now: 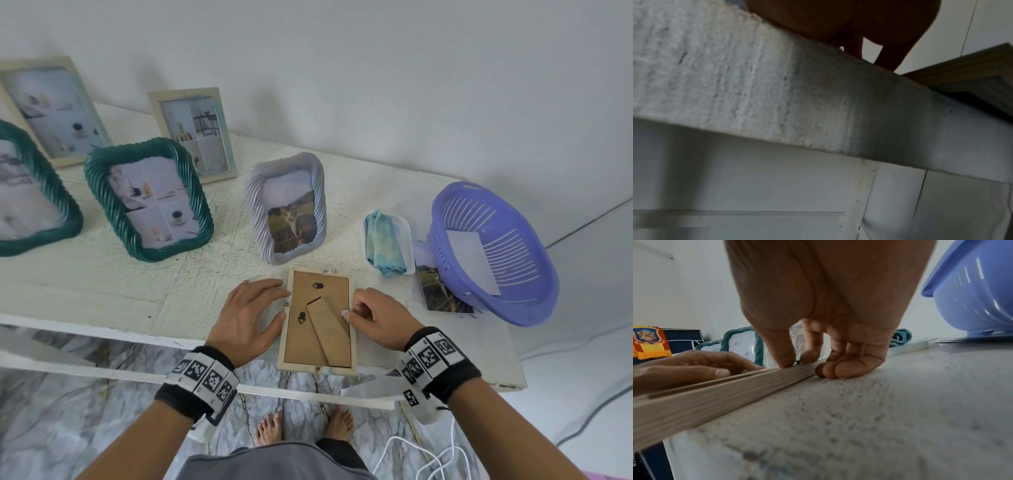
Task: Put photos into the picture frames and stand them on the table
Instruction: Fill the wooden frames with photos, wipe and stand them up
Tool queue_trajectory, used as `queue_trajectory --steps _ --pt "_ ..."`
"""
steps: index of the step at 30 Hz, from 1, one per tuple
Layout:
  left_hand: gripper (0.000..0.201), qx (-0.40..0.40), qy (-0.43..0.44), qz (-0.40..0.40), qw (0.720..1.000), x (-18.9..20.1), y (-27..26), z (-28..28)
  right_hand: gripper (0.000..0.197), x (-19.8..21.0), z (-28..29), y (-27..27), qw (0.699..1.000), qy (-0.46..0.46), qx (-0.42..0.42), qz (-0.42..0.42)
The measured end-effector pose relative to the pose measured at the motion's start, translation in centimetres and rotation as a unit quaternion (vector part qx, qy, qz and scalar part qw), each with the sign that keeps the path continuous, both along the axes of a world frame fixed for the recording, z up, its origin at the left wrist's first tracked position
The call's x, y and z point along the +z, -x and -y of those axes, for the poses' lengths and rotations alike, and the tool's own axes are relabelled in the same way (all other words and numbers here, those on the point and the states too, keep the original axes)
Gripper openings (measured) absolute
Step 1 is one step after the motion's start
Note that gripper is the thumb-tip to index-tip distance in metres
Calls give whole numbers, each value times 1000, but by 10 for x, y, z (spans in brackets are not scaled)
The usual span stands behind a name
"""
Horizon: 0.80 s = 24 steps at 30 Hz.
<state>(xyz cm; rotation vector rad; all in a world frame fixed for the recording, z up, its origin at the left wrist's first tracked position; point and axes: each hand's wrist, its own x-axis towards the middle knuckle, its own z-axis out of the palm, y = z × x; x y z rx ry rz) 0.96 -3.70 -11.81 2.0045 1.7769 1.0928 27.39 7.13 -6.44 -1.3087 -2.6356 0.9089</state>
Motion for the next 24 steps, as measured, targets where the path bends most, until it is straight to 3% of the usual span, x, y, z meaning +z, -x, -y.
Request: queue_trajectory --steps 7,16,20,24 --pt "34 -18 3 -46 999 5 -2 -1 36 1 0 0 1000 5 -5 15" --pt "36 -15 25 -49 998 5 -1 -1 36 10 -1 4 1000 12 -6 19" --pt "46 -2 31 -38 999 5 -1 0 25 21 0 19 996 -60 -43 47" --pt "48 -1 32 -32 999 4 0 0 53 25 -1 38 994 -86 -38 53"
